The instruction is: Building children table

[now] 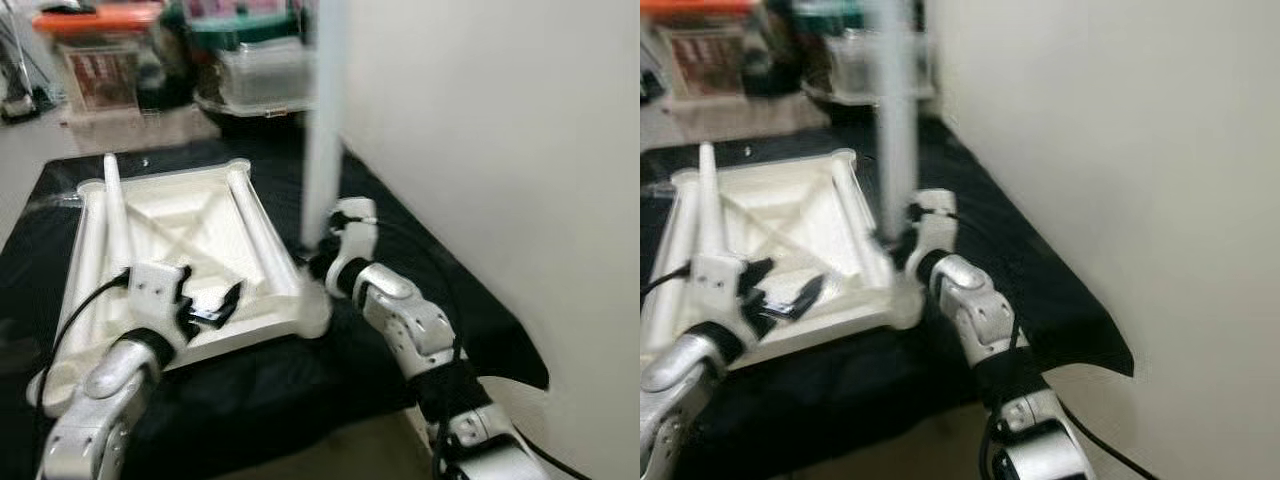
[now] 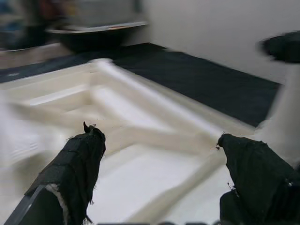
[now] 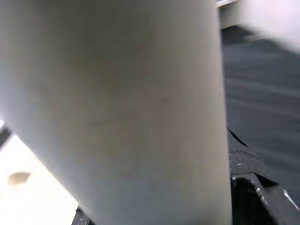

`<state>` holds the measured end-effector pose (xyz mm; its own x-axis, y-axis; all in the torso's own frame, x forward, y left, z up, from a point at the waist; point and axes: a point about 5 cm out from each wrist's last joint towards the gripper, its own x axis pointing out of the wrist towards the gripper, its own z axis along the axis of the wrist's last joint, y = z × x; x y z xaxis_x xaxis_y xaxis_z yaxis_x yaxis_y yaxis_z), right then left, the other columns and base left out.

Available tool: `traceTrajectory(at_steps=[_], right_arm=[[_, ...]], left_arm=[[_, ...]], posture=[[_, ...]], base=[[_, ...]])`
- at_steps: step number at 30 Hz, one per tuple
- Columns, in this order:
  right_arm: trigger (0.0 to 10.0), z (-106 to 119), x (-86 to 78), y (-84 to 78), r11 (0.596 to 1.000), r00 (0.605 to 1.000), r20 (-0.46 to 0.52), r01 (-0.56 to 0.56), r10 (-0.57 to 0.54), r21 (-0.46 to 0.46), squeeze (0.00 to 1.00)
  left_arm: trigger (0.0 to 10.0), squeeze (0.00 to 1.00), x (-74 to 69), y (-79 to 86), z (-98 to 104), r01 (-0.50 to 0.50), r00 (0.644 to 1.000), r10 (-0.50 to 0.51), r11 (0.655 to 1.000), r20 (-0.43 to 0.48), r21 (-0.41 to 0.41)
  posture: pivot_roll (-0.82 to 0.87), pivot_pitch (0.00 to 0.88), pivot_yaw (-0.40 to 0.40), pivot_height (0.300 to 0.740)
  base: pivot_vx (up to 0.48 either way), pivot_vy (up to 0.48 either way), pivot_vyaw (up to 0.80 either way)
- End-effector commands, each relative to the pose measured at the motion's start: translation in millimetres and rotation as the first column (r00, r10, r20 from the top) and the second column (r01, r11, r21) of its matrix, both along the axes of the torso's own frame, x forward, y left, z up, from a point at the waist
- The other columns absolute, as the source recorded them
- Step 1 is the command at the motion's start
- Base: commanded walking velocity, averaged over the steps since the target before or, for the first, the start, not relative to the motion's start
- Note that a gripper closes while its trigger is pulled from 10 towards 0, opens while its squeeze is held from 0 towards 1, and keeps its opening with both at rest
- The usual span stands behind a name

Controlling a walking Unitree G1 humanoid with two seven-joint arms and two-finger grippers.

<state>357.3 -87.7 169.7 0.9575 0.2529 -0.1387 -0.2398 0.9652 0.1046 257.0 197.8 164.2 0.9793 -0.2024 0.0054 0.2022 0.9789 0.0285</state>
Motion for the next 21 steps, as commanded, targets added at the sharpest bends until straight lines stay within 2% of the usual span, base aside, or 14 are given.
traceTrajectory(at_steps=[1,3,4,5,7,8,9,10,13,14,16,17,19,21], right_arm=[[0.0,-31.3,-6.8,-19.5,0.99,0.981,-0.138,0.127,-0.133,-0.053,0.0],[0.0,-31.3,-6.8,-19.5,0.99,0.981,-0.138,0.127,-0.133,-0.053,0.0],[1.7,-28.8,-11.2,-8.9,0.996,0.988,-0.134,0.063,-0.071,-0.059,0.0],[10.0,-21.0,-15.6,3.9,1.0,0.996,-0.094,-0.007,0.005,-0.025,0.0],[10.0,-13.1,-19.6,15.8,0.996,0.994,-0.053,-0.091,0.091,0.005,0.0],[10.0,-5.5,-22.2,24.5,0.986,0.988,-0.009,-0.154,0.155,0.057,0.29],[10.0,-5.5,-22.2,24.5,0.986,0.988,-0.009,-0.154,0.155,0.057,0.29],[10.0,3.7,-23.6,31.5,0.965,0.969,0.051,-0.246,0.242,0.094,1.0],[10.0,15.9,-25.1,43.0,0.91,0.917,0.121,-0.394,0.38,0.132,1.0],[10.0,22.3,-31.1,47.7,0.846,0.854,0.154,-0.516,0.496,0.136,0.0],[10.0,33.1,-53.7,52.2,0.637,0.641,0.212,-0.765,0.737,0.098,0.0],[10.0,33.1,-53.7,52.2,0.637,0.641,0.212,-0.765,0.737,0.098,0.0],[10.0,35.1,-75.7,48.7,0.453,0.449,0.211,-0.891,0.868,0.032,0.0],[10.0,32.1,-79.0,47.6,0.424,0.418,0.188,-0.906,0.889,0.01,0.0]], left_arm=[[10.0,0.0,0.7,-0.8,-1.1,-0.003,1.0,0.003,1.0,-0.004,0.009],[10.0,0.0,0.7,-0.8,-1.1,-0.003,1.0,0.003,1.0,-0.004,0.009],[10.0,0.0,0.5,-0.8,-1.2,-0.004,1.0,0.004,1.0,-0.005,0.007],[10.0,0.0,0.4,-0.8,-1.4,-0.004,1.0,0.004,1.0,-0.006,0.007],[10.0,0.0,0.4,-0.7,-1.6,-0.004,1.0,0.004,1.0,-0.007,0.007],[10.0,0.0,0.3,-0.6,-1.6,-0.003,1.0,0.003,1.0,-0.007,0.007],[10.0,0.0,0.3,-0.6,-1.6,-0.003,1.0,0.003,1.0,-0.007,0.007],[10.0,0.0,0.4,-0.3,-1.5,-0.003,1.0,0.003,1.0,-0.007,0.007],[10.0,0.0,0.5,0.6,-1.6,-0.005,1.0,0.005,1.0,-0.007,0.008],[10.0,0.0,0.5,1.3,-1.8,-0.006,1.0,0.006,1.0,-0.008,0.008],[10.0,0.0,0.4,2.4,-1.9,-0.008,1.0,0.008,1.0,-0.008,0.009],[10.0,0.0,0.4,2.4,-1.9,-0.008,1.0,0.008,1.0,-0.008,0.009],[10.0,0.0,0.3,2.9,-2.0,-0.008,1.0,0.008,1.0,-0.007,0.009],[10.0,0.0,0.4,3.1,-2.0,-0.009,1.0,0.009,1.0,-0.007,0.01]], posture=[[0.05,0.0,-0.041,0.74],[0.05,0.0,-0.041,0.74],[0.05,0.0,-0.041,0.74],[0.05,0.0,-0.04,0.74],[0.05,0.0,-0.04,0.74],[0.05,0.0,-0.04,0.74],[0.05,0.0,-0.04,0.74],[0.05,0.0,-0.041,0.74],[0.05,0.0,-0.042,0.74],[0.04,0.0,-0.042,0.74],[0.04,0.0,-0.042,0.74],[0.04,0.0,-0.042,0.74],[0.04,0.0,-0.044,0.74],[0.04,0.0,-0.045,0.74]], base=[[0.0,0.0,0.0],[0.0,0.0,0.0],[0.0,0.0,0.0],[0.0,0.0,0.0],[0.0,0.0,0.0],[0.0,0.0,0.0],[0.0,0.0,0.0],[0.0,0.0,0.0],[0.0,0.0,0.0],[0.0,0.0,0.0],[0.0,0.0,0.0],[0.0,0.0,0.0],[0.0,0.0,0.0],[0.0,0.0,0.0]])
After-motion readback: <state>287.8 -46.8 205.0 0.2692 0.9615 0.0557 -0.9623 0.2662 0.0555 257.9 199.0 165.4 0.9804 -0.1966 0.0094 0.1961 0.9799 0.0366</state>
